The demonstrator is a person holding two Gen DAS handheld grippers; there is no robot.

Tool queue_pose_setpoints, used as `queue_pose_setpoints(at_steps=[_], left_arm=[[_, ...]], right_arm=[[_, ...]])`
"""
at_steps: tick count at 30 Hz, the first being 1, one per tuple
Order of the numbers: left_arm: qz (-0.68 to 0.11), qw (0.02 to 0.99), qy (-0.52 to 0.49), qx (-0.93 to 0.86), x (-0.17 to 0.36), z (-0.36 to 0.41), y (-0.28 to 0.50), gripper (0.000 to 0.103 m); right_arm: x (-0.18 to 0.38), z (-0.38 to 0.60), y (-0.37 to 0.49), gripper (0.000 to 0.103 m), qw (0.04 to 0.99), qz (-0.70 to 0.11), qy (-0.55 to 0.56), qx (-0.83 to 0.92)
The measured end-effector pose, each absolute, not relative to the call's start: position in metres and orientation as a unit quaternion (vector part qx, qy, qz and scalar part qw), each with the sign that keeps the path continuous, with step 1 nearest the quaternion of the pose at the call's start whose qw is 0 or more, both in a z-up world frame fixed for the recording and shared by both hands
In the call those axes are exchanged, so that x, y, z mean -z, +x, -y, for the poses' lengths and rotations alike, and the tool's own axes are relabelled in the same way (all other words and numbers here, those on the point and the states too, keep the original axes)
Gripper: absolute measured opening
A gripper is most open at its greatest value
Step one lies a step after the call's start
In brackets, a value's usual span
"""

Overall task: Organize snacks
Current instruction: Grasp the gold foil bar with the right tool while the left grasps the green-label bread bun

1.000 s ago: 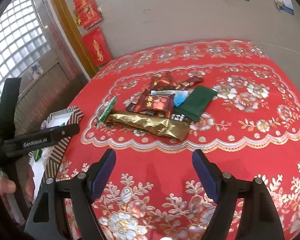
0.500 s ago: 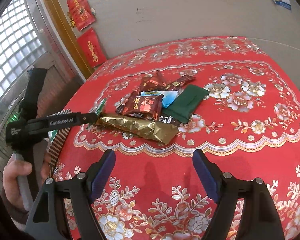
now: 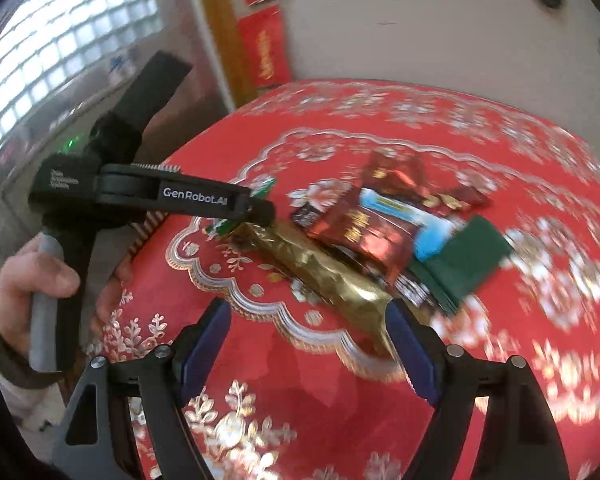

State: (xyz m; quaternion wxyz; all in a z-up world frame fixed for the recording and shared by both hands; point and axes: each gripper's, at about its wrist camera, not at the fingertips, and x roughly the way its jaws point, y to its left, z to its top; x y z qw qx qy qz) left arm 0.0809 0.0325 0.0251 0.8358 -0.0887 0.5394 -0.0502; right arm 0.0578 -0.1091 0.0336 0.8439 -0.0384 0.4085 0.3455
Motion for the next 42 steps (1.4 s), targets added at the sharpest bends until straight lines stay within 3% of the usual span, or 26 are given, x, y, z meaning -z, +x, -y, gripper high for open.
queue_pose_setpoints(at_steps=[5, 10, 17, 23, 28, 33, 42], left_arm=[[-0.540, 0.836, -0.090, 0.041, -0.026, -0.038, 0.082, 0.077], [-0.543, 0.834, -0.088, 0.041, -0.025, -0.041, 0.084, 0.077], [-0.541, 0.834, -0.099, 0.049, -0.030, -0.043, 0.081, 0.077], [-0.529, 0.841, -0.105, 0.041, -0.040, -0.055, 0.079, 0.077], [-0.534, 0.838, -0.106, 0.040, -0.035, -0.055, 0.084, 0.076], [-0.529, 0.840, -0.113, 0.047, -0.039, -0.054, 0.081, 0.077], [-0.542, 0.834, -0.091, 0.049, -0.029, -0.042, 0.085, 0.077]], right_arm=[[-0.017, 0.098, 0.078, 0.083, 0.827, -0.435, -0.036, -0.354], [-0.016, 0.092, 0.041, 0.081, 0.758, -0.474, -0.006, -0.448], [-0.035, 0.093, 0.037, 0.085, 0.838, -0.397, -0.086, -0.364], [-0.013, 0.094, 0.078, 0.087, 0.832, -0.425, -0.073, -0.350], [-0.015, 0.091, 0.053, 0.085, 0.773, -0.458, -0.043, -0.436], [-0.037, 0.102, 0.041, 0.086, 0.804, -0.426, -0.046, -0.413], [-0.012, 0.063, 0.060, 0.084, 0.814, -0.441, -0.057, -0.375]])
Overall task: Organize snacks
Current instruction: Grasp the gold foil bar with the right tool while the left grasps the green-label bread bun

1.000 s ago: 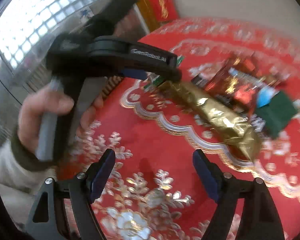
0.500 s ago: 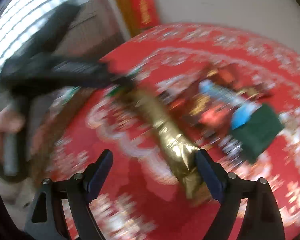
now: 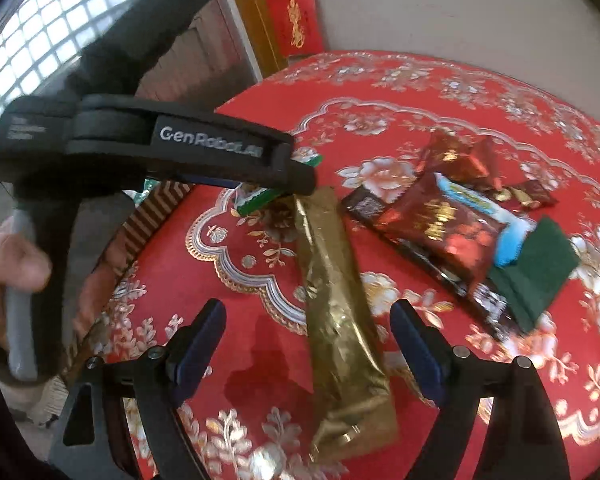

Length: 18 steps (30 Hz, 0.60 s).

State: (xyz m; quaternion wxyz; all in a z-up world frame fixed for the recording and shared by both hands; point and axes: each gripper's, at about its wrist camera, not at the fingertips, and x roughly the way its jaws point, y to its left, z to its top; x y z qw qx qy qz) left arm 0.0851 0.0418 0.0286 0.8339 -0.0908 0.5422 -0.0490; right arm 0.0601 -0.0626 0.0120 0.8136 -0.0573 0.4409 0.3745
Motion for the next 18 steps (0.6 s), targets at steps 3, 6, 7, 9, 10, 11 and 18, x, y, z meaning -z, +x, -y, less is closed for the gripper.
queue_pose_setpoints(at_steps=[3, 6, 7, 9, 10, 11, 18], left_arm=[[-0.549, 0.830, -0.090, 0.048, -0.023, -0.041, 0.089, 0.077], [-0.555, 0.825, -0.094, 0.053, -0.019, -0.041, 0.091, 0.077], [-0.557, 0.823, -0.096, 0.057, -0.018, -0.041, 0.092, 0.077], [-0.559, 0.822, -0.097, 0.059, -0.019, -0.042, 0.092, 0.077], [-0.558, 0.822, -0.097, 0.059, -0.020, -0.042, 0.091, 0.077], [-0.554, 0.824, -0.101, 0.060, -0.022, -0.043, 0.091, 0.077], [-0.556, 0.822, -0.100, 0.067, -0.021, -0.041, 0.091, 0.077]], right_arm=[[-0.007, 0.053, 0.064, 0.063, 0.819, -0.437, -0.074, -0.364], [-0.001, 0.054, 0.068, 0.028, 0.822, -0.446, -0.075, -0.348], [-0.001, 0.058, 0.067, 0.027, 0.822, -0.445, -0.069, -0.348], [-0.001, 0.069, 0.064, 0.026, 0.823, -0.448, -0.062, -0.342], [-0.001, 0.077, 0.059, 0.026, 0.824, -0.450, -0.062, -0.337], [-0.002, 0.085, 0.054, 0.026, 0.825, -0.452, -0.063, -0.334], [-0.006, 0.135, 0.027, 0.058, 0.829, -0.468, -0.031, -0.305]])
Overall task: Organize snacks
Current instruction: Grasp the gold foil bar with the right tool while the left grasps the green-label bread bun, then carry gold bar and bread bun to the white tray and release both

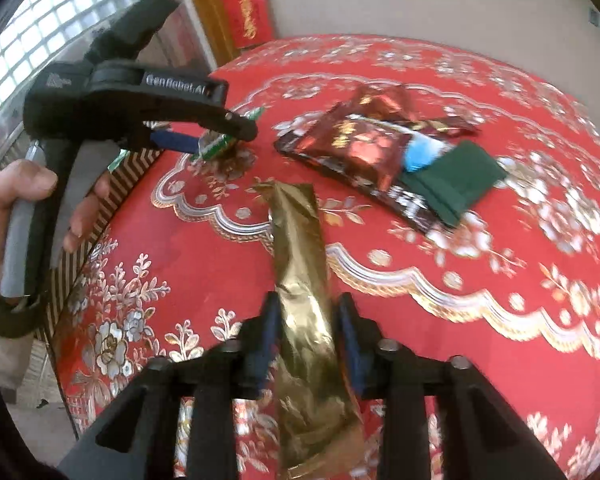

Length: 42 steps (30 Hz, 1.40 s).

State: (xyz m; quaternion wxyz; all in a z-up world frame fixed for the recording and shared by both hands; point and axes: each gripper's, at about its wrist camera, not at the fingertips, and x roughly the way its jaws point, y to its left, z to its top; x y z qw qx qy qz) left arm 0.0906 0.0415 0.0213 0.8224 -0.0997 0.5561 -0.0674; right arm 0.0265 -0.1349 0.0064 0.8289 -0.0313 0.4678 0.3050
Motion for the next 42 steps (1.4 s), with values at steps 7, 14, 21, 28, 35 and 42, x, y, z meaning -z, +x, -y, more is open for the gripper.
queue_pose_setpoints(at_steps=[7, 14, 21, 28, 35, 42], left_arm=[[-0.560, 0.821, -0.088, 0.072, -0.018, -0.035, 0.089, 0.077], [-0.551, 0.831, -0.042, 0.054, -0.016, -0.015, 0.087, 0.077], [-0.525, 0.849, -0.005, 0.048, -0.017, -0.011, 0.072, 0.053], [-0.498, 0.865, 0.002, 0.051, -0.034, -0.022, 0.044, 0.049], [-0.452, 0.891, 0.003, 0.040, -0.068, -0.047, 0.004, 0.049], [-0.424, 0.905, -0.005, 0.009, -0.087, -0.097, -0.027, 0.049]], right_arm=[[-0.010, 0.133, 0.029, 0.069, 0.833, -0.460, -0.022, -0.305], [-0.004, 0.118, 0.032, 0.066, 0.838, -0.457, -0.026, -0.297], [-0.003, 0.119, 0.029, 0.021, 0.852, -0.448, -0.036, -0.270], [-0.022, 0.125, 0.012, 0.020, 0.863, -0.425, -0.012, -0.273], [-0.039, 0.111, 0.007, 0.020, 0.863, -0.412, 0.016, -0.291], [-0.055, 0.073, -0.004, 0.020, 0.860, -0.401, 0.011, -0.317]])
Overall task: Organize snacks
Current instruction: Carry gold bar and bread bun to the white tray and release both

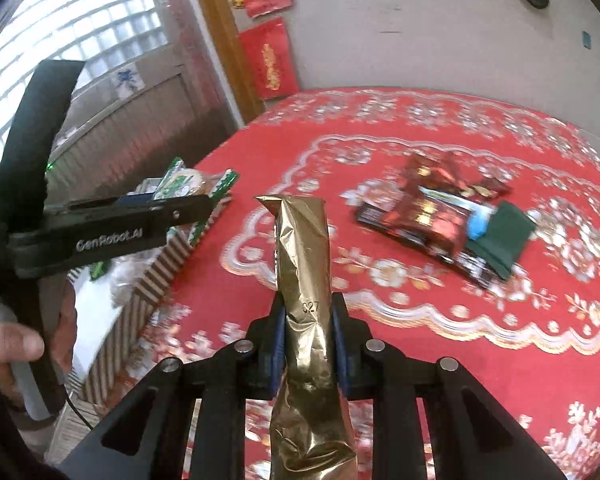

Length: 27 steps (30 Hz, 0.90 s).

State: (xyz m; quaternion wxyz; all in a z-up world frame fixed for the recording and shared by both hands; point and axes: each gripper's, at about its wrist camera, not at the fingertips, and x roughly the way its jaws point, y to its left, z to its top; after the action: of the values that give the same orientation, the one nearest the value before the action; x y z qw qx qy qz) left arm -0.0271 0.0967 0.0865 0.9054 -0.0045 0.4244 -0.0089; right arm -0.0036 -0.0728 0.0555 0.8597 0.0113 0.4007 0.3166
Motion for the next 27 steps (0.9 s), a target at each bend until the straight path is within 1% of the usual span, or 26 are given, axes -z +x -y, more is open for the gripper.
queue_pose_setpoints(at_steps=[17, 27], left_arm=[[-0.419, 0.905, -0.038, -0.064, -0.076, -0.206, -0.070, 0.049], [-0.429, 0.897, -0.061, -0.085, -0.058, -0.246, -0.090, 0.049]], right_arm=[[-0.072, -0.041, -0.018, 0.021, 0.822, -0.414, -0.005, -0.391], [-0.077, -0.093, -0.021, 0.021, 0.808, -0.423, -0.024, -0.410]])
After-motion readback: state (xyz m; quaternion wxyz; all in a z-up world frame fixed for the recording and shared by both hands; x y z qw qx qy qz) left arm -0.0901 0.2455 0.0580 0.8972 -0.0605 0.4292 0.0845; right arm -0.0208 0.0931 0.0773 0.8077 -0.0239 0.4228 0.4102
